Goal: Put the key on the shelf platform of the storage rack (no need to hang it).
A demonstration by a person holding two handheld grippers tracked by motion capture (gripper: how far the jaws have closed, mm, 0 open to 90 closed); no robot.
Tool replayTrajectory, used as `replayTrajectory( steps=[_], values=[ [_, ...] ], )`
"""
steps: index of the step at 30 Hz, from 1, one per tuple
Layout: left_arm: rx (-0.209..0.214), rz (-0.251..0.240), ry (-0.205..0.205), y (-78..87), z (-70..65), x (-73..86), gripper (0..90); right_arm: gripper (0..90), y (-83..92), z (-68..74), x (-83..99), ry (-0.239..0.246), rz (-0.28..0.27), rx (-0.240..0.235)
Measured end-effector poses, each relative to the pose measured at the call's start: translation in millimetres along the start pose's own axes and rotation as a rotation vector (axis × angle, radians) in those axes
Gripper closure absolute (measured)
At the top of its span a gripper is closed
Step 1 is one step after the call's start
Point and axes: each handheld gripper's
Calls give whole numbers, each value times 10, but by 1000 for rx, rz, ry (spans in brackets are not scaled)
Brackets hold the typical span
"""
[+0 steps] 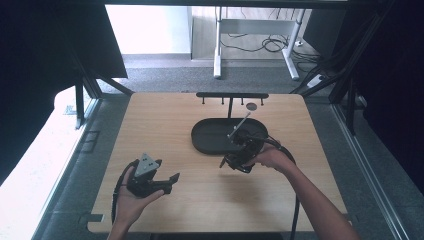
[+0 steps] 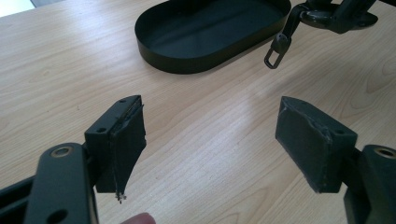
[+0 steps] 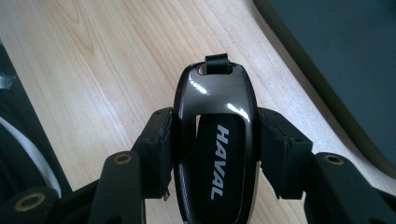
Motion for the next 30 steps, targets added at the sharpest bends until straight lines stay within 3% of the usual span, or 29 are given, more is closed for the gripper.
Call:
replayTrajectory(
  steps=[30],
  values=[
    [27,-25,13,43,15,-9,246,497,213,-268,-250,-35,-30,33]
  ],
)
Point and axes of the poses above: each handheld gripper's, and its own axes: y roughly backward along the jaws, x roughly out of its underside, z roughly to its left, and after that the axes turned 5 degrees about z, right-handed
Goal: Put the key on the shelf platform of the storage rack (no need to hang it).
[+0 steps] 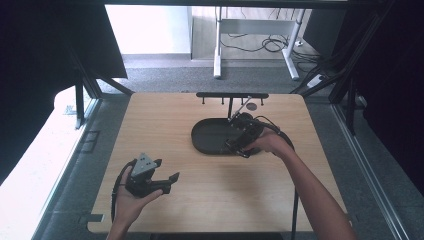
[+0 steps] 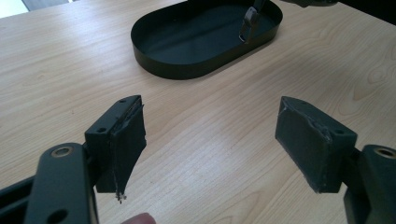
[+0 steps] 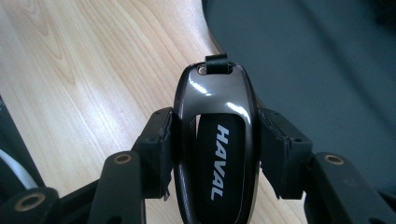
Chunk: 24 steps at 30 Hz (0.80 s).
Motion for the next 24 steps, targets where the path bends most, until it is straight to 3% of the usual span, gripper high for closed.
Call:
replayTrajectory(
  steps=[12,24],
  values=[
    [13,0,0,-11,-15,-5,246,497,-36,-97,-104,-9,-15,31],
    [15,-2,0,7,0,-6,246,497,-135,-292,-143,-59,-23,42]
  ],
)
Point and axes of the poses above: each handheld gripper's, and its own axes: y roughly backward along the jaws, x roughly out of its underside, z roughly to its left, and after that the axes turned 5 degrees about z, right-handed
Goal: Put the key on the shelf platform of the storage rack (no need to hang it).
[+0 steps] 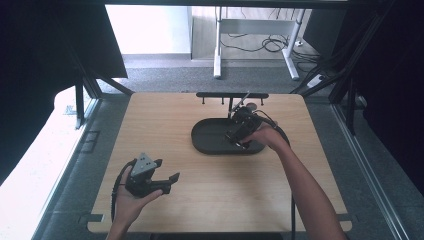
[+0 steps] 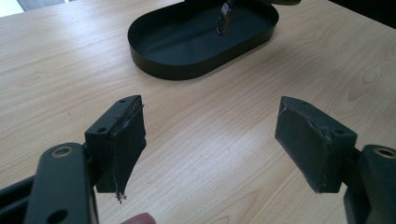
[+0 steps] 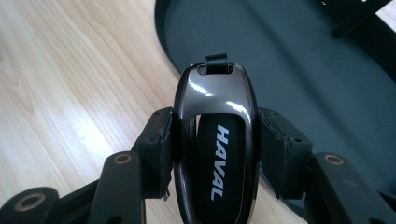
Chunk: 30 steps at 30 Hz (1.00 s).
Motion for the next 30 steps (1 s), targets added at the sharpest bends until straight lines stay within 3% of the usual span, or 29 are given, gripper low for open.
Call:
replayTrajectory(
  steps=[22,30],
  values=[
    [1,-3,2,15,9,-2,247,496,-135,-107,-165,-7,-3,30],
    [-1,-6,5,33,23,1,246,496,-235,-113,-214,30,0,63]
  ],
)
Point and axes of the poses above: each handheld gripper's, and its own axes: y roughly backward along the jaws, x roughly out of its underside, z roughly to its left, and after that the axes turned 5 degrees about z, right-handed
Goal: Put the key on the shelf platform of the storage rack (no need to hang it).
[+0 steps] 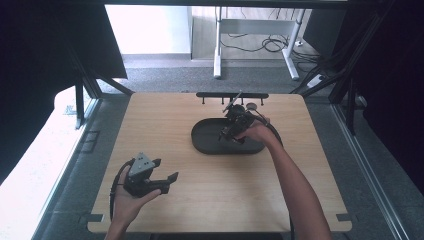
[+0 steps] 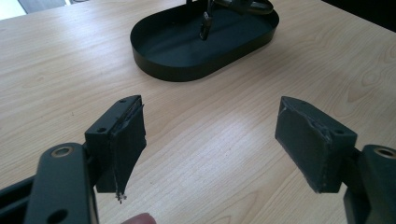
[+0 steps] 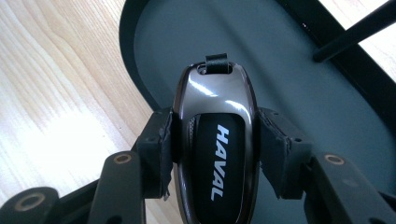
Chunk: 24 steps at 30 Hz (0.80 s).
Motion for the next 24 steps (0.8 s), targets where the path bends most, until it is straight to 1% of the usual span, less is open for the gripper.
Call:
replayTrajectory(
  steps=[1,2,5,6,8,9,10,12,16,21,24],
  values=[
    [0,0,0,1,1,0,247,495,-9,0,-2,4,0,3],
    [0,0,0,1,1,0,247,495,-17,8,-7,-4,3,6],
    [2,0,-2,0,-5,-2,246,495,-35,1,-6,3,-1,14],
    [2,1,-3,-1,-6,-2,246,495,-45,-8,-1,15,-6,20],
    [2,2,-4,-2,-7,-2,246,495,-61,-6,7,11,-4,25],
    [2,2,-4,-1,-8,-2,247,495,-71,-18,14,30,-6,30],
    [2,1,-4,-1,-8,-3,246,495,-84,-6,19,27,1,36],
    [3,1,-2,-4,-13,-5,247,494,-106,-1,32,33,-1,38],
    [10,6,-11,-29,-41,-10,246,495,-152,14,50,65,10,46],
    [13,8,-12,-32,-43,-11,247,494,-198,10,64,80,22,51],
    [11,5,-10,-20,-34,-10,247,494,-217,-1,77,75,19,47]
  ],
)
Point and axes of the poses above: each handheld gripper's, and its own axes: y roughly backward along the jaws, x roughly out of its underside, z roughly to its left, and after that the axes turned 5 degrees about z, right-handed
